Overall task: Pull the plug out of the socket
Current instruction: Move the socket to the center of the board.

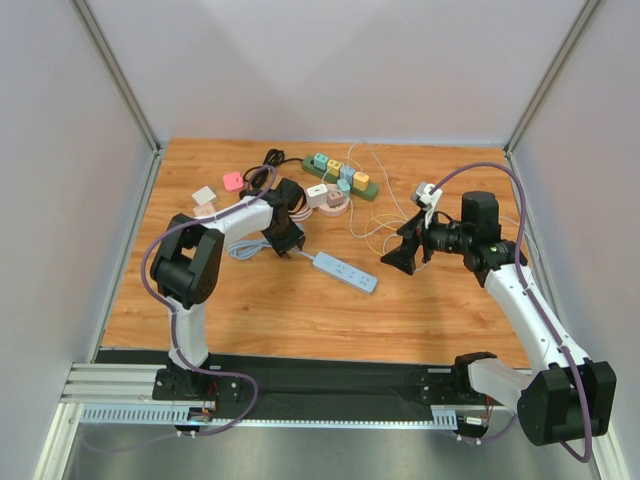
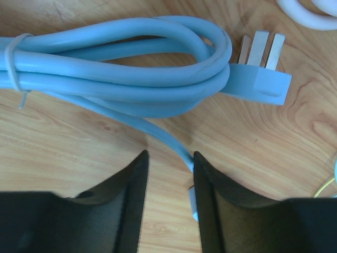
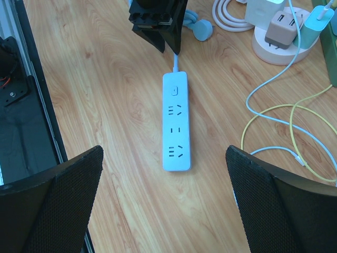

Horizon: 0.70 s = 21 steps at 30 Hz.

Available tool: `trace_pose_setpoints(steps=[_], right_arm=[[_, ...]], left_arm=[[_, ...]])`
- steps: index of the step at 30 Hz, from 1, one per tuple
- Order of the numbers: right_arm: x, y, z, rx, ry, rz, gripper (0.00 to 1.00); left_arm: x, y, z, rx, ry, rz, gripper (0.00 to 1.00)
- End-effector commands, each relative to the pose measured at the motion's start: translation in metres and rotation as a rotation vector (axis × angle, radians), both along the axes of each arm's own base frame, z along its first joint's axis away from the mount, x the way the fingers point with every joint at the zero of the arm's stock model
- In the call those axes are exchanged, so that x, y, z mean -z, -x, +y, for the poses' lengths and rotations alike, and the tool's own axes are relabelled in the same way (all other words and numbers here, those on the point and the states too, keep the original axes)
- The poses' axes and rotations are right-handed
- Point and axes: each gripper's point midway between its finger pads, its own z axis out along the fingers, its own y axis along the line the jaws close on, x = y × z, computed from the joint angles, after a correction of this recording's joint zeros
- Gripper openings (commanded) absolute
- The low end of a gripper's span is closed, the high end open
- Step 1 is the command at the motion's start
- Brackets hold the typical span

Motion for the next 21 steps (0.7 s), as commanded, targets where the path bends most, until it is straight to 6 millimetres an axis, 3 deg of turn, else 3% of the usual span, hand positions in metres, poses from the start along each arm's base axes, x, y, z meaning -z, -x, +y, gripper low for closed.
trace_pose_setpoints(steps=[1, 6, 11, 12, 17, 19, 21], right_arm=[[-0.019, -0.006, 0.000, -0.002, -0.006, -0.071, 1.00], [-0.018, -0.005, 0.001, -0.008, -0.011, -0.061, 1.00], [-0.019, -0.005, 0.001, -0.010, -0.013, -0.064, 1.00], [-0.020, -0.004, 0.001, -0.010, -0.014, -0.066, 1.00], [-0.021, -0.003, 0.001, -0.011, -0.018, -0.068, 1.00], [-0.023, -0.003, 0.001, -0.013, -0.019, -0.073, 1.00], [-0.023, -0.002, 0.002, -0.015, -0.020, -0.075, 1.00]], left_arm=[[0.000, -0.006, -0.010, 0.026, 0.011, 0.002, 0.42], [0.004, -0.005, -0.008, 0.053, -0.002, 0.003, 0.20], [0.002, -0.002, -0.007, 0.109, -0.003, -0.007, 0.08], [-0.001, -0.001, -0.007, 0.130, -0.003, -0.021, 0.01], [-0.004, 0.015, 0.008, 0.195, -0.042, -0.019, 0.00], [-0.005, 0.031, 0.021, 0.201, -0.064, 0.000, 0.00], [-0.017, 0.038, 0.029, 0.189, -0.054, -0.022, 0.00]])
